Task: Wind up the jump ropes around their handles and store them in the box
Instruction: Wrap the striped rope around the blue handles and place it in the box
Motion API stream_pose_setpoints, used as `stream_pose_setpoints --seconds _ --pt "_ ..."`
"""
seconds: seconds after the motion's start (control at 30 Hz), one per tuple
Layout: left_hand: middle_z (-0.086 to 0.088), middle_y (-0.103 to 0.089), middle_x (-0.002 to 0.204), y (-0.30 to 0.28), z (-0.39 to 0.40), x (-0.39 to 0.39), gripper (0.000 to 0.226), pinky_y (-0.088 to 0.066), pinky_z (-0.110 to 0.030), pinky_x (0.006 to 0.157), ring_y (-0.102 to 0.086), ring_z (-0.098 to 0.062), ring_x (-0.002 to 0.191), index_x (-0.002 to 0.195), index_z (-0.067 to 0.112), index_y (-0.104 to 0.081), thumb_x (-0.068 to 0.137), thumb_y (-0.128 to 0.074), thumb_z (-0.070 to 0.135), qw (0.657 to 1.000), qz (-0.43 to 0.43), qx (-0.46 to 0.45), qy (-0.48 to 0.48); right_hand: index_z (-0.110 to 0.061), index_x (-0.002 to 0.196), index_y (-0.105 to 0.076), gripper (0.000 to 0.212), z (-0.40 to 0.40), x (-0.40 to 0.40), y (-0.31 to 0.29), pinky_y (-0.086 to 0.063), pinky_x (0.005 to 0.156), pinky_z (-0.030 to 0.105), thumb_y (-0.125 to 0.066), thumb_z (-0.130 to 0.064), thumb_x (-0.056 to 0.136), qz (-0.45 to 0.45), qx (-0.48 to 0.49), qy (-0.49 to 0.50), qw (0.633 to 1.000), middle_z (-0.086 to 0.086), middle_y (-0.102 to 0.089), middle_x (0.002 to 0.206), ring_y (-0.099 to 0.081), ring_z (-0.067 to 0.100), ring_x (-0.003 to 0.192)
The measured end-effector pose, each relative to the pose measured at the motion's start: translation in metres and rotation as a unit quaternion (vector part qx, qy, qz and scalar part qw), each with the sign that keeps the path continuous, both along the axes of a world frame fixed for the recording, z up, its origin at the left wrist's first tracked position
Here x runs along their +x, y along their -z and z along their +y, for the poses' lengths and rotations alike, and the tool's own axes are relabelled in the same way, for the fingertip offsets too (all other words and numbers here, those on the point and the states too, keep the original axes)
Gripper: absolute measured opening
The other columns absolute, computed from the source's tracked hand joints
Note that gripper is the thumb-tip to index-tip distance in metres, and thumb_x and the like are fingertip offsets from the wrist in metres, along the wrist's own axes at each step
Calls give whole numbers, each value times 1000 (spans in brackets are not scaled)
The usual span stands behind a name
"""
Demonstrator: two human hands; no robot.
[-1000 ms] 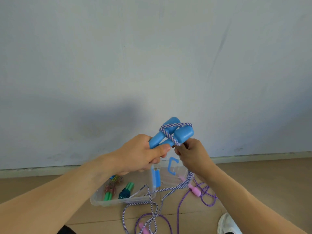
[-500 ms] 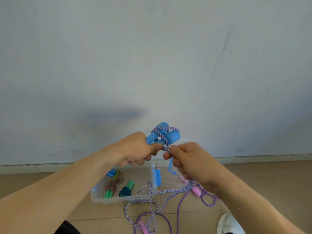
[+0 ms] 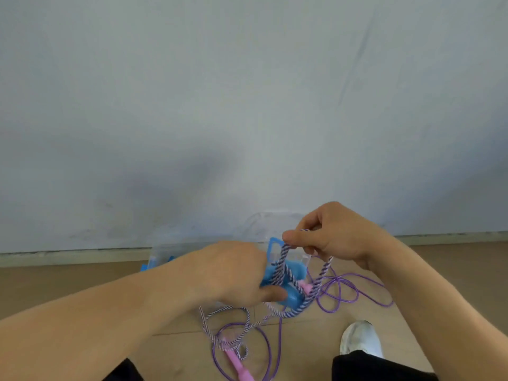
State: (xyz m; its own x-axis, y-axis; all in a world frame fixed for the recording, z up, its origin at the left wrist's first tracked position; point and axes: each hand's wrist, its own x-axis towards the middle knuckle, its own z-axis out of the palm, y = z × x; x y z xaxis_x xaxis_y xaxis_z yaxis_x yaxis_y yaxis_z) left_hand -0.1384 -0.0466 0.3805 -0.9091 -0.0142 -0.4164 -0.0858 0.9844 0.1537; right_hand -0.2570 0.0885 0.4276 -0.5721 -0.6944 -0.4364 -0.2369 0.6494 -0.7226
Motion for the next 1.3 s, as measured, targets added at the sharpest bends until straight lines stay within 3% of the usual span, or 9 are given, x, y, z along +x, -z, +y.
stream_pose_setpoints --seconds 0.13,0.3,0.5,0.63,0.77,0.87,1.0,1.1,1.3 --pt "-3 -57 68 -2 6 3 62 -47 -34 59 -55 -19 62 81 16 -60 86 -42 75 991 1 110 76 -10 72 -76 33 10 -16 3 -35 46 20 -85 -41 65 -15 20 -18 1000 1 -65 57 -40 11 50" --pt "5 -45 53 -25 -11 3 63 -36 -22 50 -38 -10 47 66 13 -53 84 -48 73 956 11 292 17 -2 87 -72 46 16 -29 11 -43 58 26 -79 -43 68 -111 -42 -16 993 12 -69 80 -53 15 63" --pt "11 -45 47 -34 -15 6 51 -20 -17 37 -31 -3 38 60 17 -50 91 -45 56 798 -118 587 -66 -14 111 -73 30 11 -21 13 -56 89 34 -74 -16 82 -303 -171 -77 934 14 -70 118 -67 24 105" --pt "9 -40 50 -34 -25 4 66 -17 -17 35 -28 -2 36 66 15 -51 76 -50 80 738 -158 653 -69 -23 107 -76 51 1 -9 21 -57 85 34 -88 -39 60 -374 -301 -94 872 4 -73 109 -70 20 100" --pt "5 -33 49 -34 -37 1 72 -15 -18 37 -23 -4 34 66 18 -53 64 -51 89 718 -178 665 -102 -14 105 -70 42 -10 -4 36 -51 83 39 -84 -29 68 -358 -348 -51 865 14 -66 101 -63 28 92" --pt "5 -33 50 -31 -44 2 70 -15 -20 40 -24 -4 34 67 18 -53 70 -47 87 706 -171 676 -124 -25 78 -68 11 -13 1 31 -40 60 25 -70 -14 74 -234 -310 -25 921 6 -51 74 -43 14 67" --pt "2 -31 51 -28 -44 2 67 -17 -18 39 -22 -6 34 67 17 -51 80 -32 79 722 -143 656 -168 -15 71 -50 34 -16 9 29 -38 54 13 -41 11 92 -41 -249 -16 968 -12 -51 57 -43 0 53" --pt "0 -31 53 -28 -42 1 67 -18 -17 40 -21 -8 35 68 16 -51 77 -37 81 741 -103 634 -193 -18 60 -44 39 -20 15 37 -37 51 14 -40 7 91 61 -200 -38 977 -12 -51 48 -44 2 48" --pt "-2 -36 54 -30 -48 -5 66 -14 -21 43 -21 -12 39 70 13 -55 77 -45 78 786 9 544 -293 -12 77 -59 34 -19 19 36 -29 47 24 -42 -23 105 -77 -191 13 979 -1 -44 57 -30 12 47"
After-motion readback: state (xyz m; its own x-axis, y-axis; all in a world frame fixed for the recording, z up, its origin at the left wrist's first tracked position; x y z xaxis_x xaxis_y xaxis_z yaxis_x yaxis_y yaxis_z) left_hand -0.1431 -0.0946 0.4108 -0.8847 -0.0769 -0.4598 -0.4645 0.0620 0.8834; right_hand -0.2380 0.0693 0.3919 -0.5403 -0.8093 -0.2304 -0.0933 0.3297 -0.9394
